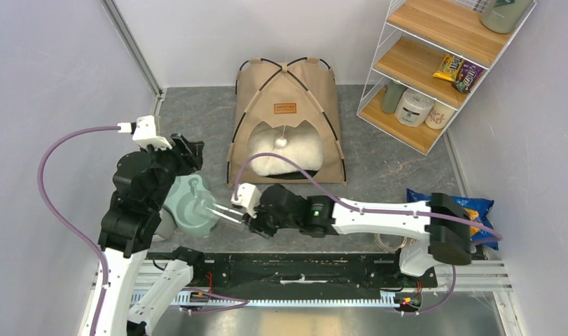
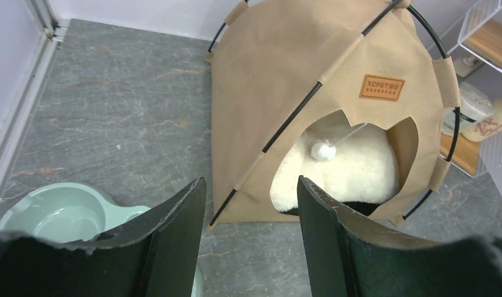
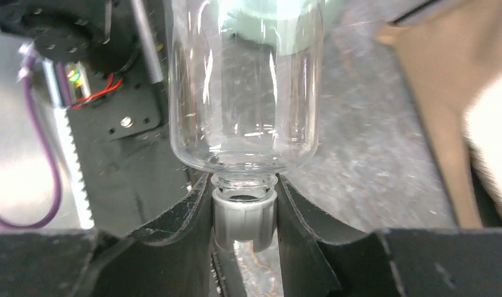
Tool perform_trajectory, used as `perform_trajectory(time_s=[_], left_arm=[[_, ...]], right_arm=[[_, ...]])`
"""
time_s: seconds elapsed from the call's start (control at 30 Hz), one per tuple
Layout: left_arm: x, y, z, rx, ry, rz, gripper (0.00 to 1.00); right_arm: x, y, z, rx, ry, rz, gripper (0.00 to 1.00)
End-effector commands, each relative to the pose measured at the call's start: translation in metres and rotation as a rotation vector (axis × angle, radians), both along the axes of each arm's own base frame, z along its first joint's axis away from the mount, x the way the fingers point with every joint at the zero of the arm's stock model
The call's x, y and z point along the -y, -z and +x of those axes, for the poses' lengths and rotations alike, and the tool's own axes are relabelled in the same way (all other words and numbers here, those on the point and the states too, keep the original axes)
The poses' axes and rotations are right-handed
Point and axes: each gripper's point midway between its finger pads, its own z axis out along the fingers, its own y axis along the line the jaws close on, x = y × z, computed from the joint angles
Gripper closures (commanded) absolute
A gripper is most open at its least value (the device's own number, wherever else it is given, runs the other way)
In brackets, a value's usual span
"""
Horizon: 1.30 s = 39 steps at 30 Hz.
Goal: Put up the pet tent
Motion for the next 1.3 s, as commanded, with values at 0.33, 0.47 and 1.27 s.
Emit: perform_trajectory(time_s=[0.33, 0.47, 1.27], left_arm=[[0.05, 0.005, 0.013, -0.049, 0.229, -0.095, 0.22], [0.048, 0.017, 0.017, -0.074, 0.214, -0.078, 0.2], [0.046, 0.025, 0.023, -0.113, 0.161, -0.14, 0.14]], right_arm=[[0.021, -0.09, 0.083, 0.254, 0.505, 0.52, 1.0], [0.018, -0.107, 0.08, 0.256, 0.489, 0.592, 1.0], [0.011, -0.124, 0.088, 0.316, 0.517, 0.811, 1.0]])
